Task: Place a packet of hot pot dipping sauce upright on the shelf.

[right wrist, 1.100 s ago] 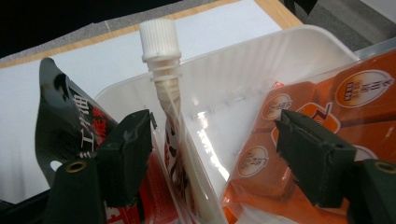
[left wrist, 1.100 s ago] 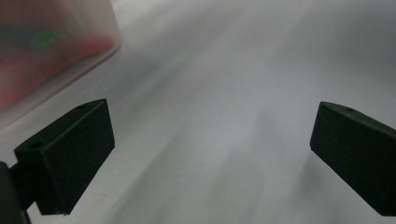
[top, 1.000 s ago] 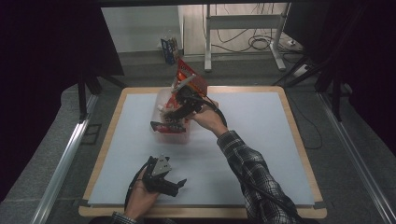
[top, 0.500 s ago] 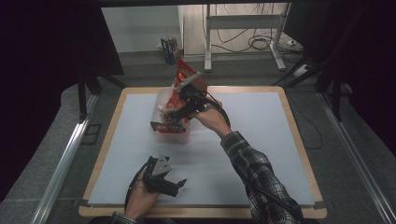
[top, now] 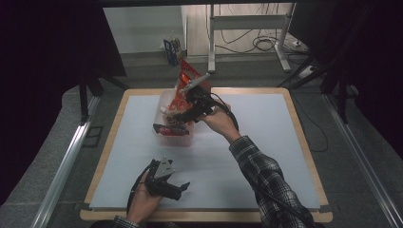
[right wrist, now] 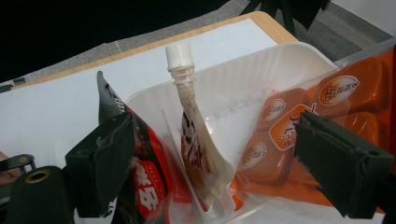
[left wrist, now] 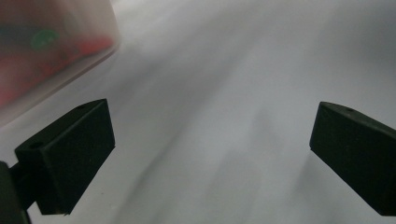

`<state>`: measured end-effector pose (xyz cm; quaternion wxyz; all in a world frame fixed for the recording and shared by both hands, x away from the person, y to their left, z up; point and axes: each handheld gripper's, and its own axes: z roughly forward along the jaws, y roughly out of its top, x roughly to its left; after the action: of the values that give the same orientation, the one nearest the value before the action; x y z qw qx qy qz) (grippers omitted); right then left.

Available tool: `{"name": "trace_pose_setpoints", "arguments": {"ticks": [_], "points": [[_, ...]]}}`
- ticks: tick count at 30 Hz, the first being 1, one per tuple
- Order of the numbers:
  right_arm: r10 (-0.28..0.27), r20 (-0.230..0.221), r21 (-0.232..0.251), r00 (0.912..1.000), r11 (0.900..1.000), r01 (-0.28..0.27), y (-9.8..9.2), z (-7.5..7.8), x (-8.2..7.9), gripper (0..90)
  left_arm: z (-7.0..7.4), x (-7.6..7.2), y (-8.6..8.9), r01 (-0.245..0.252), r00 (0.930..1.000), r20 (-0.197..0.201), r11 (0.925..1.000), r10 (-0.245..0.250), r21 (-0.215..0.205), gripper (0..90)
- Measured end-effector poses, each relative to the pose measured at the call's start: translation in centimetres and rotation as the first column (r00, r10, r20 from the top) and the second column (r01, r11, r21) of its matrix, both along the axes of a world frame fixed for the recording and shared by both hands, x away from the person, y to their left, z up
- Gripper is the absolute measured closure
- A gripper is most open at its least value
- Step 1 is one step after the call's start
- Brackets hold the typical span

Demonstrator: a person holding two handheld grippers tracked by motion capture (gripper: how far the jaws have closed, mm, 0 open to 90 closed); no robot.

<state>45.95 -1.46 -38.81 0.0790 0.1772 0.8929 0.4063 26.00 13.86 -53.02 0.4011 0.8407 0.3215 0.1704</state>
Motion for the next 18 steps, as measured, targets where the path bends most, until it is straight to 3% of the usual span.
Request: {"name": "trace_pose_setpoints", "arguments": {"ticks": [8,18], "points": [[-0.006,-0.013,0.014,0.9999,1.0,0.006,-0.7,0.3,-0.6,11.7,0.1,0.0,0.1,-0.004,0.9999,-0.015,0.9999,0.004,-0.01,0.1],[-0.017,0.003,0.006,0.9998,1.0,0.017,-1.5,0.5,-1.4,8.5,0.2,0.0,0.1,-0.012,0.9995,-0.03,0.9999,0.011,-0.012,0.1]]}}
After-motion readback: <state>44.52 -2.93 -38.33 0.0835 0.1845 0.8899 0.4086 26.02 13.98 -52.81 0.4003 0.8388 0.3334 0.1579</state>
